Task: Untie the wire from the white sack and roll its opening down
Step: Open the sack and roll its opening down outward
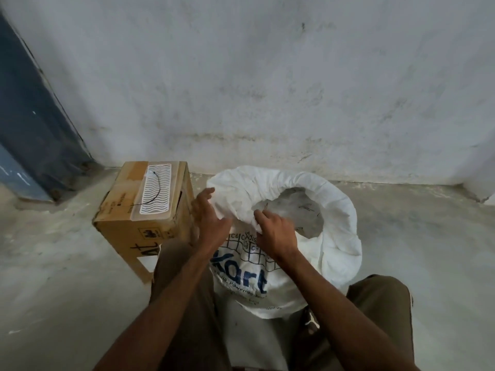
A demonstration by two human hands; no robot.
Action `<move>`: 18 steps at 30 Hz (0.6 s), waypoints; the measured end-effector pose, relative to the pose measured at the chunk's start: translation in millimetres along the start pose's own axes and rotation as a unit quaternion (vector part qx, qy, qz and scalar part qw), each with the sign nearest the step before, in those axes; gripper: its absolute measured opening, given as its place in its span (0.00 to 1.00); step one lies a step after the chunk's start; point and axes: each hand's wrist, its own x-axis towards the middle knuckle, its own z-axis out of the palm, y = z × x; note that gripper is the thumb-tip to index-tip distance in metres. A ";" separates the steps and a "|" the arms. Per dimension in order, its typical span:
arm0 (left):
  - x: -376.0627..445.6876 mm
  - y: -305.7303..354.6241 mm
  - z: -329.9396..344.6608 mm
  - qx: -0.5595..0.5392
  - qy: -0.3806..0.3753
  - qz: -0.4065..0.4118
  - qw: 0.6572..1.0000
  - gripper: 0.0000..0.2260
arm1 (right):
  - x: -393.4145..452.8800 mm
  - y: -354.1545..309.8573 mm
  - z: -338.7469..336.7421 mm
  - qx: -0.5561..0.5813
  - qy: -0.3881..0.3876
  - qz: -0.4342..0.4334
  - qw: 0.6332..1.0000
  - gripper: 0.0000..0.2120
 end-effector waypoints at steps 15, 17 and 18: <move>17.5 3.1 16.7 -0.504 -0.079 -0.421 0.750 0.15 | -1.9 4.3 -11.8 0.107 -0.025 0.047 0.993 0.27; 11.4 10.5 16.1 -0.551 -0.091 -0.414 0.719 0.19 | 2.1 -1.8 -13.2 0.160 -0.045 0.074 0.983 0.32; 8.3 13.6 16.1 -0.563 -0.099 -0.419 0.706 0.21 | 4.3 -5.3 -13.7 0.171 -0.057 0.074 0.981 0.32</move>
